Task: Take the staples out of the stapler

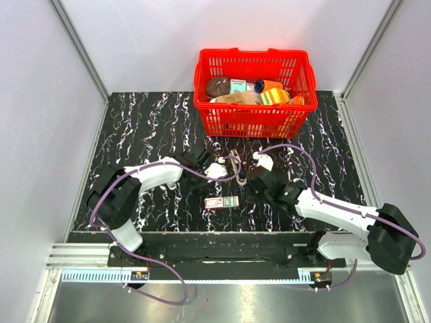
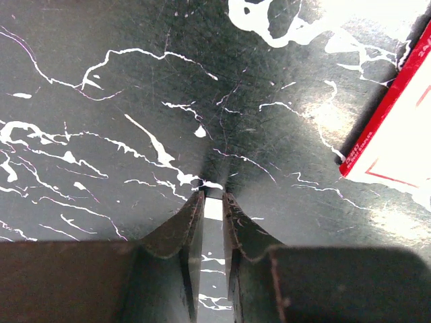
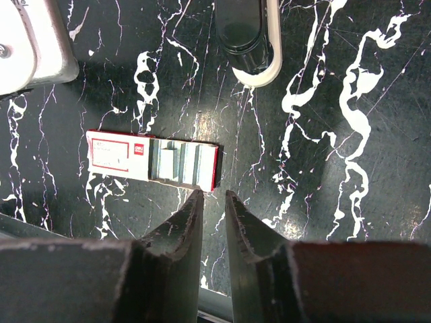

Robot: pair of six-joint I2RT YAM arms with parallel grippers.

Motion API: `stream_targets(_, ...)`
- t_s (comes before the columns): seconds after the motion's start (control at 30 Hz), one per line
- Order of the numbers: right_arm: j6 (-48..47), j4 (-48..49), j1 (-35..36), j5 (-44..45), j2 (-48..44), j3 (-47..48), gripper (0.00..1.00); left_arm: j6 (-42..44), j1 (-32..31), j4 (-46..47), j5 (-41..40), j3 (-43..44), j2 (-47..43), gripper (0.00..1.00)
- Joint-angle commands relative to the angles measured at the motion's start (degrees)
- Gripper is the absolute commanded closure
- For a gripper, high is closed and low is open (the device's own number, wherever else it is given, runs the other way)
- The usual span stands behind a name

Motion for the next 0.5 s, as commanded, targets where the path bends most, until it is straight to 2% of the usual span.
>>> stream_targets(0.0,0.18,1.87,-0.53,-0.39,-1.40,-0.18,0.75,-0.27,0.01,-2.05,0.88,1.20,-0.18,0.91)
stream_targets(0.3,-0.44,1.87,-0.53,0.66,-4.65,-0.88,0.76,-4.31,0.10,-8.55,7.02,9.89,-2.99,0.98)
stream_targets(0.47,-1.49,4.07,-0.53,-0.13,-9.30,-1.32,0.76,-9.75,1.24,-12.60,17.20,18.41,-5.45,0.99)
